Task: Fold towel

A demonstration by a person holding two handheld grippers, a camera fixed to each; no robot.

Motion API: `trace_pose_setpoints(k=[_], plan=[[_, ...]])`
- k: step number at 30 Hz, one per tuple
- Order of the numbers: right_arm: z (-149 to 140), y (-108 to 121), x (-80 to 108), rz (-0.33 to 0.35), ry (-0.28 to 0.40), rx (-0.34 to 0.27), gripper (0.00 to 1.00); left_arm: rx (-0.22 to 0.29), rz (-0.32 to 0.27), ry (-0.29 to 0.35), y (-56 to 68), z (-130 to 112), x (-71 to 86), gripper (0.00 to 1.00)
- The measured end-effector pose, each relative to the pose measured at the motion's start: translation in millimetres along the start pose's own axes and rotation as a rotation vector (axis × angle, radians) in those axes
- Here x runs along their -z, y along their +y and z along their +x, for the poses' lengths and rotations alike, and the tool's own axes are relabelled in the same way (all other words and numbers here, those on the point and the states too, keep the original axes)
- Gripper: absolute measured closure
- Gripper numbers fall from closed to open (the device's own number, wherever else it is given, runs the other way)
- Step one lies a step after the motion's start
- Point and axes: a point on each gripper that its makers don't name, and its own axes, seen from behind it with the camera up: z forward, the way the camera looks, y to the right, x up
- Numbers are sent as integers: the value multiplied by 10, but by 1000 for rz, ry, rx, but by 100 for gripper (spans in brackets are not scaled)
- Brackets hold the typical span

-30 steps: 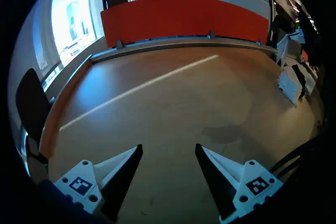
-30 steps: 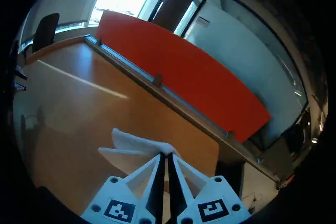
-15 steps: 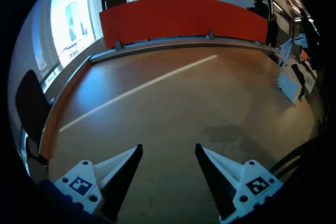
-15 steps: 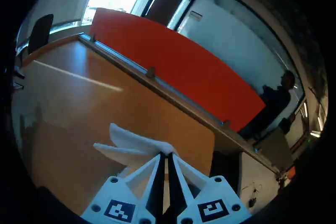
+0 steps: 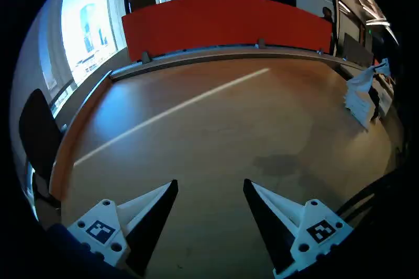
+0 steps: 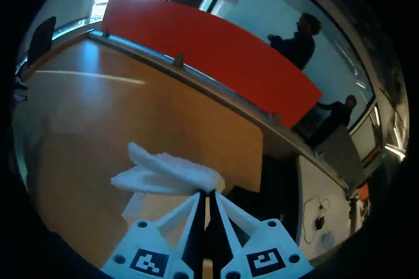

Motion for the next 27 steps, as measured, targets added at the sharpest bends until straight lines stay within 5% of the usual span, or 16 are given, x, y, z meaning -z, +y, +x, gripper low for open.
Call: trace_pose_setpoints(k=[12, 27], plan=[[-673, -22, 32, -18, -101, -89, 95, -8, -4, 1, 26, 3, 7, 7], [-999, -48, 2, -25, -164, -127, 95, -8, -1, -2, 20, -21, 26, 7]])
